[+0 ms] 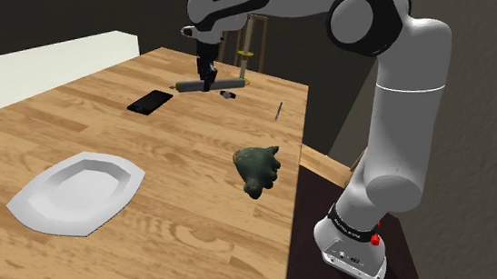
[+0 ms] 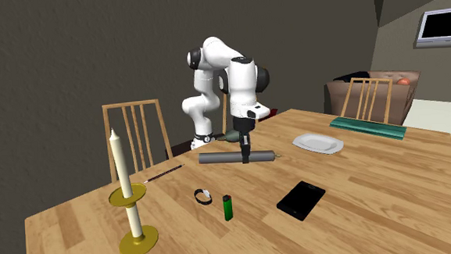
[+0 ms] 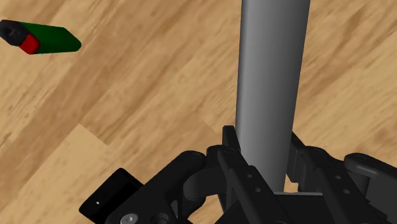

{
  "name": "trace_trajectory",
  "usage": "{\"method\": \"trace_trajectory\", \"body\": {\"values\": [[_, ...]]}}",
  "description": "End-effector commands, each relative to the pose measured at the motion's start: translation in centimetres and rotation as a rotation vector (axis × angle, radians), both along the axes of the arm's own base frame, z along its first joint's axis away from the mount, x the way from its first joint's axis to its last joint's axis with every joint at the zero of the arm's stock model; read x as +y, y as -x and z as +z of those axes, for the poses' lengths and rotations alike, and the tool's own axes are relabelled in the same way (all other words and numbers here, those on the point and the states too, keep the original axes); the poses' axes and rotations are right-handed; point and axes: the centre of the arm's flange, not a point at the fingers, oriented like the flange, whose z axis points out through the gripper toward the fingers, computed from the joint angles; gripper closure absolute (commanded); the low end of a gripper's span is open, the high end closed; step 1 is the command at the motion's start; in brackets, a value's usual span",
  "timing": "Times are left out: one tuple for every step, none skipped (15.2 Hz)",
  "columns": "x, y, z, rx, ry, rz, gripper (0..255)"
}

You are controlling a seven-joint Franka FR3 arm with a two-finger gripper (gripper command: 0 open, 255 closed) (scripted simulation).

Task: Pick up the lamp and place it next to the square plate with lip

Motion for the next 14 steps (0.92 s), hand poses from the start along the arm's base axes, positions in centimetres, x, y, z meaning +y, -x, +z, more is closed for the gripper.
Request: {"method": "trace_trajectory", "body": {"values": [[2.7,-0.4,0.1,0.000,0.000,-0.001,255],[4.0,-0.5,0.1,0.000,0.000,-0.001,255],[5.3,-0.7,0.1,0.000,0.000,-0.001,255],[6.6,-0.8,0.2,0.000,0.000,-0.001,255],[7.9,-1.0,0.2,0.000,0.000,-0.001,255],[9.2,-1.1,0.2,0.000,0.000,-0.001,255],[10.5,-1.2,0.2,0.000,0.000,-0.001,255],[11.8,-1.4,0.2,0.000,0.000,-0.001,255],[13.2,-1.5,0.2,0.000,0.000,-0.001,255],[14.5,-1.7,0.2,0.000,0.000,-0.001,255],[15.8,-1.8,0.2,0.000,0.000,-0.001,255],[17.1,-2.0,0.2,0.000,0.000,-0.001,255],[17.9,-2.1,0.3,0.000,0.000,-0.001,255],[17.9,-2.1,-0.3,0.000,0.000,-0.001,255]]}}
